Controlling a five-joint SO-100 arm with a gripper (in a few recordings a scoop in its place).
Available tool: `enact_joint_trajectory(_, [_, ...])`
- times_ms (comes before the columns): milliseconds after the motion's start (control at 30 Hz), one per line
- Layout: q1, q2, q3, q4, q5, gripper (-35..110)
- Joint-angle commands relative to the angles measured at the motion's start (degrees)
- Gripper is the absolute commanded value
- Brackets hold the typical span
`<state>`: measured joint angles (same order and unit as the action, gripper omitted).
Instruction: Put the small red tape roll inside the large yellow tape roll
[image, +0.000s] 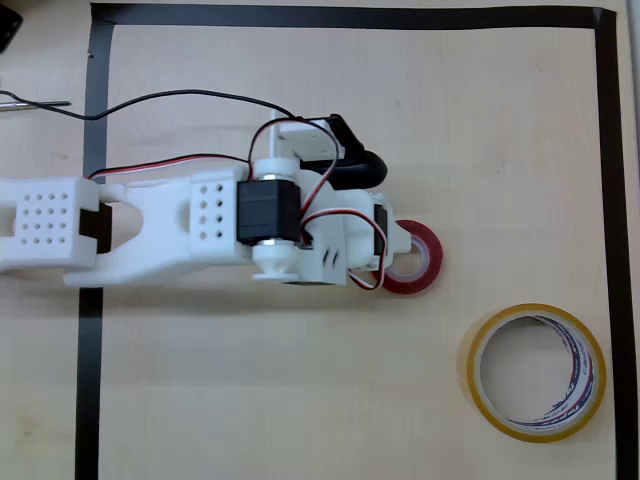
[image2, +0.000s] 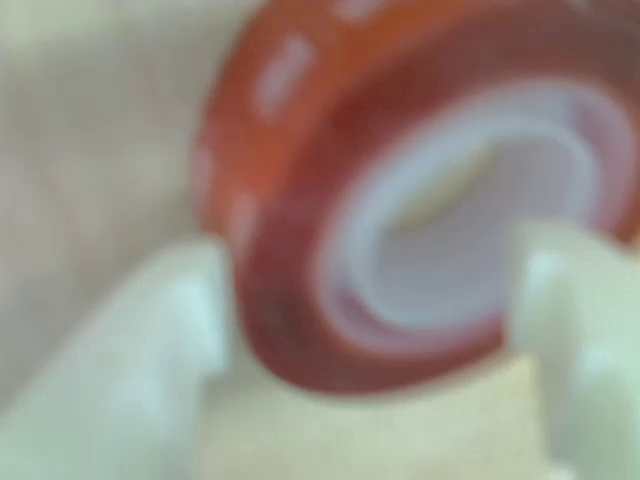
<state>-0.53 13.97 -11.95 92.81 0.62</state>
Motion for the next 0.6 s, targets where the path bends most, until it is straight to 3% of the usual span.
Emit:
enact_joint_trajectory(0, [-0.2, 12.2, -1.8, 0.1, -0.7, 15])
enact_joint_trajectory(567, [2.7, 0.6, -1.8, -2.5, -1.3, 15])
